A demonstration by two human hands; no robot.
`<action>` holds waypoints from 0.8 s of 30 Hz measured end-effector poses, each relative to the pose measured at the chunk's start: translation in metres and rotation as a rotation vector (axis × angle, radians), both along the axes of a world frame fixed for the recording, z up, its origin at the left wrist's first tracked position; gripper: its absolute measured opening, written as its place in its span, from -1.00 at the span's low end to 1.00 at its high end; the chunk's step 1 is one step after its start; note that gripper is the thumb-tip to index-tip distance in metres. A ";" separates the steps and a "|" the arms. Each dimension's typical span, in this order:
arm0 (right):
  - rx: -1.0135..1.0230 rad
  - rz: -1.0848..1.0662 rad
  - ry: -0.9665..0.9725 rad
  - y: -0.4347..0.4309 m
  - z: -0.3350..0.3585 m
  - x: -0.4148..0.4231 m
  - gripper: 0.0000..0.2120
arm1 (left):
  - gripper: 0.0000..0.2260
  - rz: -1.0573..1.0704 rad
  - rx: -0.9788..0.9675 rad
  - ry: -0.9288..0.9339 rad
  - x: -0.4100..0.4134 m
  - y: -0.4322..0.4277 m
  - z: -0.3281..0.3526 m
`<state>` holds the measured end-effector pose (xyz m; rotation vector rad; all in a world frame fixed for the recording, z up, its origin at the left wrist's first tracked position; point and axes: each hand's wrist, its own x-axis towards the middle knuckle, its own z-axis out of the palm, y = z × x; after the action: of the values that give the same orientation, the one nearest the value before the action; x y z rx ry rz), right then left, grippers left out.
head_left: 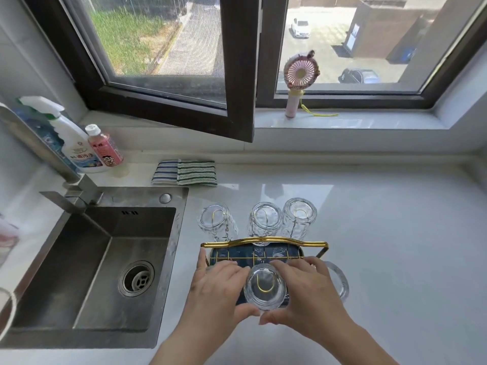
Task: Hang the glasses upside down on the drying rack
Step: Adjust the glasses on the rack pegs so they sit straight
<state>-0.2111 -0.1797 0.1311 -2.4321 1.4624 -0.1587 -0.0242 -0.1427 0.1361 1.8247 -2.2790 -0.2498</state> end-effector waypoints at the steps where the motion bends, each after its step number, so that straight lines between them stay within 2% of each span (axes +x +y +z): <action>1: -0.007 -0.001 0.005 0.000 0.000 0.000 -0.07 | -0.43 -0.006 -0.002 -0.010 0.000 0.000 0.000; 13: 0.025 -0.008 0.007 0.000 0.002 -0.001 -0.03 | -0.42 -0.014 -0.067 0.013 0.001 -0.002 -0.003; 24: 0.058 -0.005 0.044 0.000 0.001 -0.001 0.00 | -0.42 -0.005 0.014 0.022 0.002 -0.001 -0.005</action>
<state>-0.2119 -0.1792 0.1324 -2.4001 1.4706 -0.0629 -0.0221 -0.1437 0.1314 1.8146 -2.2725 -0.2859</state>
